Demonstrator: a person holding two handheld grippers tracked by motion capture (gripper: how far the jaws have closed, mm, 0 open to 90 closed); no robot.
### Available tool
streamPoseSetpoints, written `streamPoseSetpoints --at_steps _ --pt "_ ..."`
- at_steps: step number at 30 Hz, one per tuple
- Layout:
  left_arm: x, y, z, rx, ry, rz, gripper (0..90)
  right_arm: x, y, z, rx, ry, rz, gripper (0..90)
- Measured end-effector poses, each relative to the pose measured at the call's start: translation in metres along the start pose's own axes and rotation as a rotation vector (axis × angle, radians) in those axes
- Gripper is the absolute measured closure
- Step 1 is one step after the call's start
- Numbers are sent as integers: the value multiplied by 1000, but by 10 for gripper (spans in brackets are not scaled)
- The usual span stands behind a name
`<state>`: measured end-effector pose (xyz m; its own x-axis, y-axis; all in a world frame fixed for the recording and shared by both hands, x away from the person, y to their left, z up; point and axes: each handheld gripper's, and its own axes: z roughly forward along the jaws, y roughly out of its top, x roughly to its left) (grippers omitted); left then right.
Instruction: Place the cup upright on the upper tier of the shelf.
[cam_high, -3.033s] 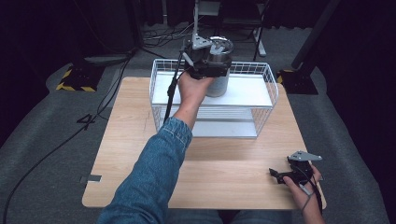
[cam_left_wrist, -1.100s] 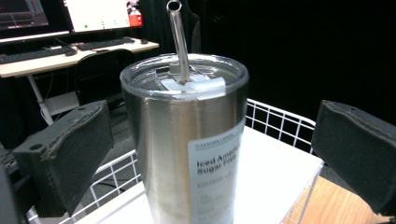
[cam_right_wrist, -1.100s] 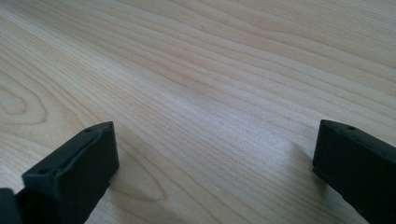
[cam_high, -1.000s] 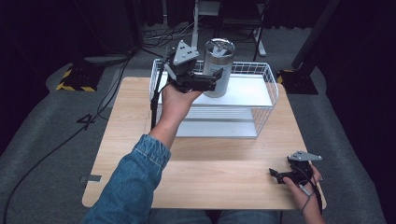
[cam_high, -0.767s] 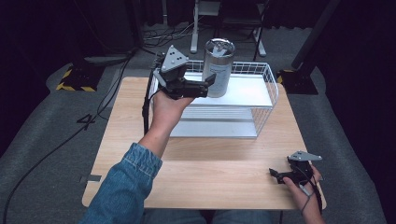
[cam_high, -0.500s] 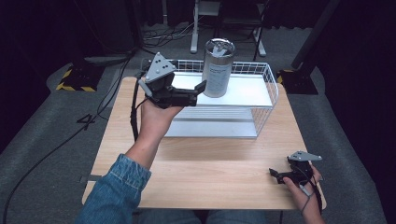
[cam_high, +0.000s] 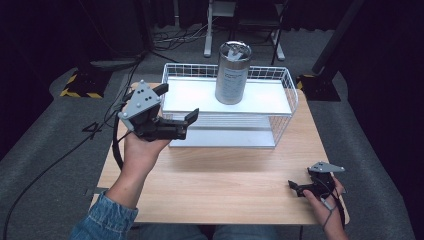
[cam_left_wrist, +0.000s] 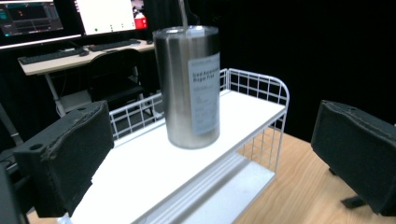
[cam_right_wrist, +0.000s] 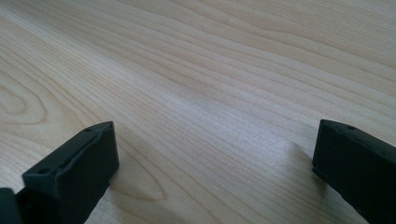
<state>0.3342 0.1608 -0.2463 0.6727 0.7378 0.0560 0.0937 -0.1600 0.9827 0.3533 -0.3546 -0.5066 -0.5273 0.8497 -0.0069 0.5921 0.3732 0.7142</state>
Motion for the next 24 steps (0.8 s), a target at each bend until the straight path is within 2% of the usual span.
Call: streamPoseSetpoints --at_steps 8,14,18,20,24 --pt "7 -25 -24 48 -27 2 0 0 0 0 0 1 0 6" --pt "8 -49 -37 72 -5 -6 0 0 0 0 0 1 0 5" --pt "10 -66 -43 113 -18 -29 4 0 0 0 0 1 0 5" --pt "8 -74 -45 133 3 -29 4 0 0 0 0 1 0 5" --pt "3 -93 -49 147 8 -28 5 0 0 0 0 1 0 5"
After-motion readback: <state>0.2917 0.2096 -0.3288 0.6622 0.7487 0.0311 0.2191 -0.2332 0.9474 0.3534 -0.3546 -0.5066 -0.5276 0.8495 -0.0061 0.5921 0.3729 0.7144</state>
